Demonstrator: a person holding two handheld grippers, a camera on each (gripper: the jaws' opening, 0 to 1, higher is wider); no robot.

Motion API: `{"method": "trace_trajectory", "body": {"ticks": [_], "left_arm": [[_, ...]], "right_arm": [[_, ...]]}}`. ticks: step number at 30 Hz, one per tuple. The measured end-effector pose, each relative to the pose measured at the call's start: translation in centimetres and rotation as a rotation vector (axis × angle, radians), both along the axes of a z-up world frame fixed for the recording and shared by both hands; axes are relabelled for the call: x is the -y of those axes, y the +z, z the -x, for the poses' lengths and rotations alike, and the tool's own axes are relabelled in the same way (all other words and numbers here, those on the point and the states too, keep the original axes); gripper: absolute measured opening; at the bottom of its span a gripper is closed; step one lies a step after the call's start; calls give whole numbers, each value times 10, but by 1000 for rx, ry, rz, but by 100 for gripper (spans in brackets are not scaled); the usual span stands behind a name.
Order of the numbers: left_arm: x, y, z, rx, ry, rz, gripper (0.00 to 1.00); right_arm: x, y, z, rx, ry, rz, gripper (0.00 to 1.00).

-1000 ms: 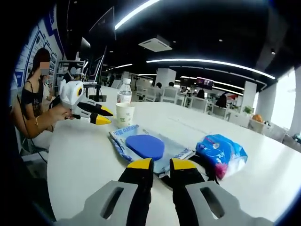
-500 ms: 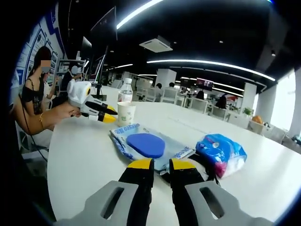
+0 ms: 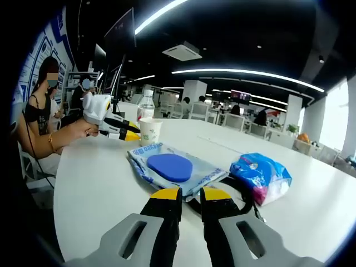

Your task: Arrange the tabletop items into an orderly group along one side of the table until the central work area is clear of visible clutter.

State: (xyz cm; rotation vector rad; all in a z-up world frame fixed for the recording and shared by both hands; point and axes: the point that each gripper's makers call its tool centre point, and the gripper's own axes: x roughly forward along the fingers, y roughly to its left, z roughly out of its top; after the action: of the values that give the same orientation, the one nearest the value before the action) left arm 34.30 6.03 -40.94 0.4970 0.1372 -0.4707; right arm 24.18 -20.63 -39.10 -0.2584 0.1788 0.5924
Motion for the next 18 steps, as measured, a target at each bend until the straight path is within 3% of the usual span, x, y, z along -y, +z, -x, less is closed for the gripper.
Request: {"method": "trace_trajectory", "body": {"ticks": [9,18], "left_arm": [[1,-3,-7,-16,1,-14,13],[-1,1,6,-19,-17,-11,14]], "right_arm": [[1,-2,-6,-3,-5,-9,12],[5,-3,-5,-9,-18,-11,12]]}}
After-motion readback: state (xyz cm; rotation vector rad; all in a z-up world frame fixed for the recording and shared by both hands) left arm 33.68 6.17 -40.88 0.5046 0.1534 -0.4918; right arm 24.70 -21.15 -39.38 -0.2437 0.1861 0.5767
